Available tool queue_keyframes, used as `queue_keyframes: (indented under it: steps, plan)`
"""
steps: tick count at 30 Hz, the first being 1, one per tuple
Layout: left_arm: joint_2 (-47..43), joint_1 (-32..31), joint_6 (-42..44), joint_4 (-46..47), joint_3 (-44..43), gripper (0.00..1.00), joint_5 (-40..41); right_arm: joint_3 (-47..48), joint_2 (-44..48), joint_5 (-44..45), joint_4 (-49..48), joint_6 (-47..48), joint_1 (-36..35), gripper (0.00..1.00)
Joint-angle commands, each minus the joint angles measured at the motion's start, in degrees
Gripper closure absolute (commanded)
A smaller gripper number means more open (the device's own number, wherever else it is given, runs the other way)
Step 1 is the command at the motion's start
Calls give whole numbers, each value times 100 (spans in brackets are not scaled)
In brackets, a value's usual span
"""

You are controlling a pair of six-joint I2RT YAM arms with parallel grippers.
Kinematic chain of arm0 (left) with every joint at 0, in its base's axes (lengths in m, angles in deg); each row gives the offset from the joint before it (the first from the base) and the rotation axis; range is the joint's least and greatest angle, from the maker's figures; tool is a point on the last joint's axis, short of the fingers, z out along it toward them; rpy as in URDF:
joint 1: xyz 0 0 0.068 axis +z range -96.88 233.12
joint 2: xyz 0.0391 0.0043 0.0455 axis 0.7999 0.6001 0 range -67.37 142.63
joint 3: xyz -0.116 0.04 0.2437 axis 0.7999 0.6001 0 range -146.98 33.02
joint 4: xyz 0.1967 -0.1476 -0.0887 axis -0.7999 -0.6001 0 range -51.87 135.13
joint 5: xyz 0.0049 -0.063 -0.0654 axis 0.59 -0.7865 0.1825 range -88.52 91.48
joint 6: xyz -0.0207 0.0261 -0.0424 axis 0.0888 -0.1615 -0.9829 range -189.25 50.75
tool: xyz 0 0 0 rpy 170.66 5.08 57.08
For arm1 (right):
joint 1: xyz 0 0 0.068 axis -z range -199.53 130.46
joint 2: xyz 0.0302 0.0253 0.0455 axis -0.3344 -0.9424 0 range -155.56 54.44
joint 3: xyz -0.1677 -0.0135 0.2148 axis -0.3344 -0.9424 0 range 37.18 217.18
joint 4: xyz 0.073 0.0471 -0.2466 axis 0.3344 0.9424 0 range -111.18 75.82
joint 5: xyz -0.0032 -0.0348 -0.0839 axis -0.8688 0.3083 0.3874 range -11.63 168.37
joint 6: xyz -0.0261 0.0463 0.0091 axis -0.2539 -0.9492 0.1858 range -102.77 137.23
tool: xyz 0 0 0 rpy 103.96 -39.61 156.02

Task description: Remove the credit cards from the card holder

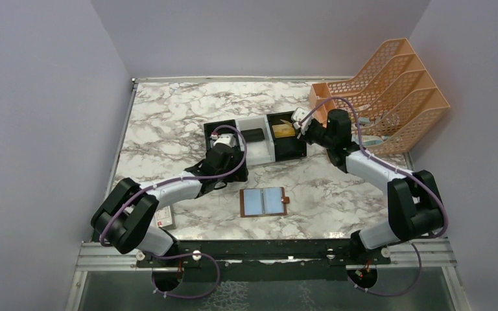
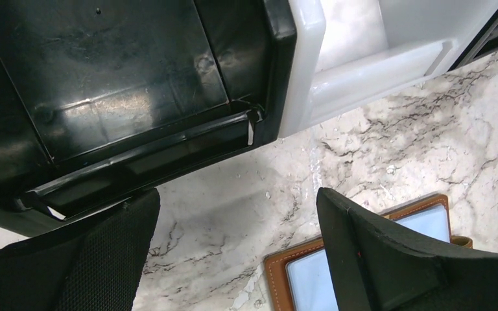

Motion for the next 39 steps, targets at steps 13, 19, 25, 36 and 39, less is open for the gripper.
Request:
queue_keyframes:
  steps: [13,19,25,36,39]
  plan:
    - [-269,72,199,329,177,7,-468,1336,-1261,469,1023,1083,-401,99]
    - [-367,68,283,206,143,7,-454,1397,-1550,1053,691,1155,-425,99]
    - [-571,67,354,172,205,7,-454,1537,-1857,1218,671,1441,-425,99]
    - [-606,74,443,159,278,7,-579,1439,-2254,951,-2,2048,-425,99]
    - [-589,72,435,181,283,7,-597,1493,-2374,939,107,2198,-426,99]
